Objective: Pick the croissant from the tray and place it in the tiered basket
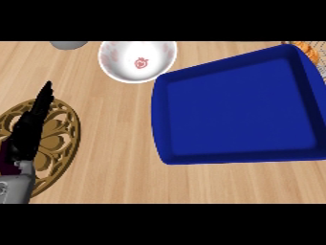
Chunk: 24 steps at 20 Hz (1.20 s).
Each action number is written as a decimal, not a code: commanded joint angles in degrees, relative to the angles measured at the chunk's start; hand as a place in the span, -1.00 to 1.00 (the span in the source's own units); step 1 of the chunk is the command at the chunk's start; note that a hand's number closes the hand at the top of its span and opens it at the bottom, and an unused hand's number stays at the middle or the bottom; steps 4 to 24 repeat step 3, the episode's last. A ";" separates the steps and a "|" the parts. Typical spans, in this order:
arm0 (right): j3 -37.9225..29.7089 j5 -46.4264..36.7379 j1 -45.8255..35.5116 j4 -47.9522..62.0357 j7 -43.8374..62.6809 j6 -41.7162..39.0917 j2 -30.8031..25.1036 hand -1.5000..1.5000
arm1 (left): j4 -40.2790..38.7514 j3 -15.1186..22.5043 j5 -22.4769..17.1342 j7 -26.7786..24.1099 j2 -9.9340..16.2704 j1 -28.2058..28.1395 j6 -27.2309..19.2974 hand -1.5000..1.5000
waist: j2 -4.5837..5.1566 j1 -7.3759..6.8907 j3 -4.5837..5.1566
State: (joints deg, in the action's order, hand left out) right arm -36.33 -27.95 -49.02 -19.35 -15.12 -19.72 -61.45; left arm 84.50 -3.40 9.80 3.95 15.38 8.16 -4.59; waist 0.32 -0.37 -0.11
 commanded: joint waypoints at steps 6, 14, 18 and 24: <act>-4.87 4.47 5.85 5.51 -7.82 -7.54 -7.51 -1.00 | -0.73 0.85 1.05 -0.22 -1.09 1.74 -0.42 0.00 | 0.22 -0.08 -0.09; -4.87 4.47 5.85 5.51 -7.82 -7.54 -7.51 -1.00 | -0.73 0.85 1.05 -0.22 -1.09 1.74 -0.42 0.00 | 0.22 -0.08 -0.09; -4.87 4.47 5.85 5.51 -7.82 -7.54 -7.51 -1.00 | -0.73 0.85 1.05 -0.22 -1.09 1.74 -0.42 0.00 | 0.22 -0.08 -0.09; -4.87 4.47 5.85 5.51 -7.82 -7.54 -7.51 -1.00 | -0.73 0.85 1.05 -0.22 -1.09 1.74 -0.42 0.00 | 0.22 -0.08 -0.09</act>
